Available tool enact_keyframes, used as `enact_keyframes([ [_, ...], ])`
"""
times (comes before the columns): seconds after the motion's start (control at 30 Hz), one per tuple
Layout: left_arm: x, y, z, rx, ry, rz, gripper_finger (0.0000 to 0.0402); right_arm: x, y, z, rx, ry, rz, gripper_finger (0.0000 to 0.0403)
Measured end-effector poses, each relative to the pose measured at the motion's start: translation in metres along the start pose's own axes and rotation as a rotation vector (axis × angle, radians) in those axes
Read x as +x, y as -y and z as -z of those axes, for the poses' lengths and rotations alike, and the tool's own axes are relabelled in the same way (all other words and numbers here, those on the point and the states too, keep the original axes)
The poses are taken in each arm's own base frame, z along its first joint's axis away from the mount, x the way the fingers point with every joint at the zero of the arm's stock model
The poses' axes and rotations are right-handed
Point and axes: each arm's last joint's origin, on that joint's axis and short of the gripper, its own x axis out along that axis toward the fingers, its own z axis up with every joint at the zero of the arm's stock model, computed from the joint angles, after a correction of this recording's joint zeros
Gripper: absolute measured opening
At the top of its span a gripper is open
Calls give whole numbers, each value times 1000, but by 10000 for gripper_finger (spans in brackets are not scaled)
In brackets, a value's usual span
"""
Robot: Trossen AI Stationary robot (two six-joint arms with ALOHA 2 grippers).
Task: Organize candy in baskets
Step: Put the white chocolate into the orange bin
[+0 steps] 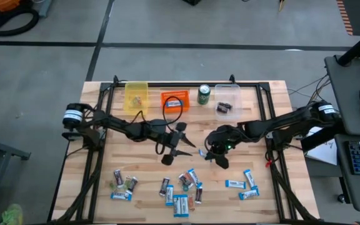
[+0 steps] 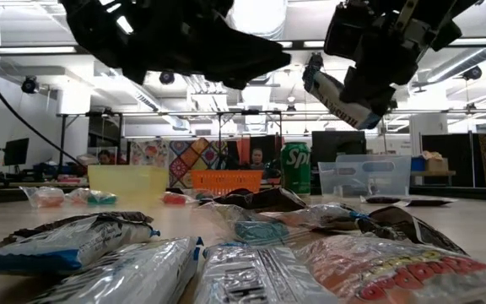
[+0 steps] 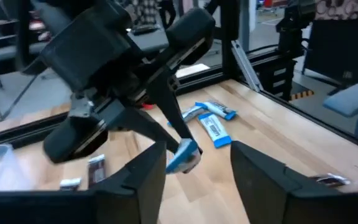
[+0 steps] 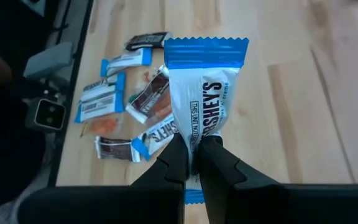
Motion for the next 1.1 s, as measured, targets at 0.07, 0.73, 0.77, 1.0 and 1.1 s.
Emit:
enact_keyframes([
  [0.07, 8, -2, 0, 7, 9, 31, 177, 2, 1, 0, 2, -5, -4, 17],
  [0.73, 40, -8, 20, 5, -45, 92, 115, 5, 0, -2, -7, 9, -35, 17],
  [0.77, 40, -8, 20, 5, -46, 92, 98, 5, 0, -2, -9, 10, -36, 17],
  [1.0, 39, -11, 21, -45, -53, 89, 13, 5, 0, -2, -17, 12, -36, 21],
  [1.1, 39, -11, 21, -57, -52, 88, 11, 4, -1, -3, -17, 19, -37, 45],
])
